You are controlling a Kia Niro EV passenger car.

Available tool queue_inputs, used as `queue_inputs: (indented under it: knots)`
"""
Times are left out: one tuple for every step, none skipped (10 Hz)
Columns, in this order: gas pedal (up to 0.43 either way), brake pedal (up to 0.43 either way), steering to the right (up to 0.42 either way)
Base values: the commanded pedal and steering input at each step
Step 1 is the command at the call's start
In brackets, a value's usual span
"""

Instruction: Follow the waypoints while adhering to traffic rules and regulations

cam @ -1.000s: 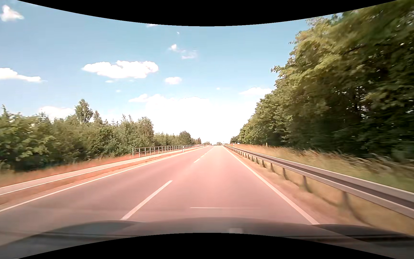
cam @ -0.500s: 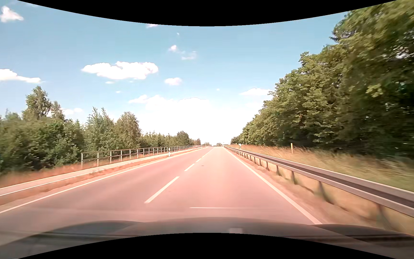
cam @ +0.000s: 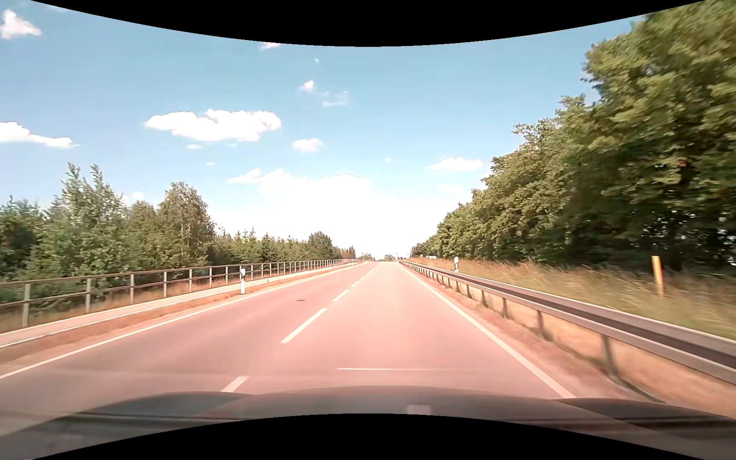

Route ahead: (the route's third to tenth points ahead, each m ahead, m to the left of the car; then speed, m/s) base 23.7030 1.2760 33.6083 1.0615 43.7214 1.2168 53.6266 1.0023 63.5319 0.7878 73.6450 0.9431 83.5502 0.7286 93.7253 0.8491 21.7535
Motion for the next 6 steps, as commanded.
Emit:
queue_inputs:
  knots:
    - [0.228,0.0,-0.001]
    - [0.22,0.0,-0.001]
    - [0.189,0.0,-0.001]
    - [0.177,0.0,-0.001]
    - [0.177,0.0,-0.001]
    - [0.177,0.0,-0.001]
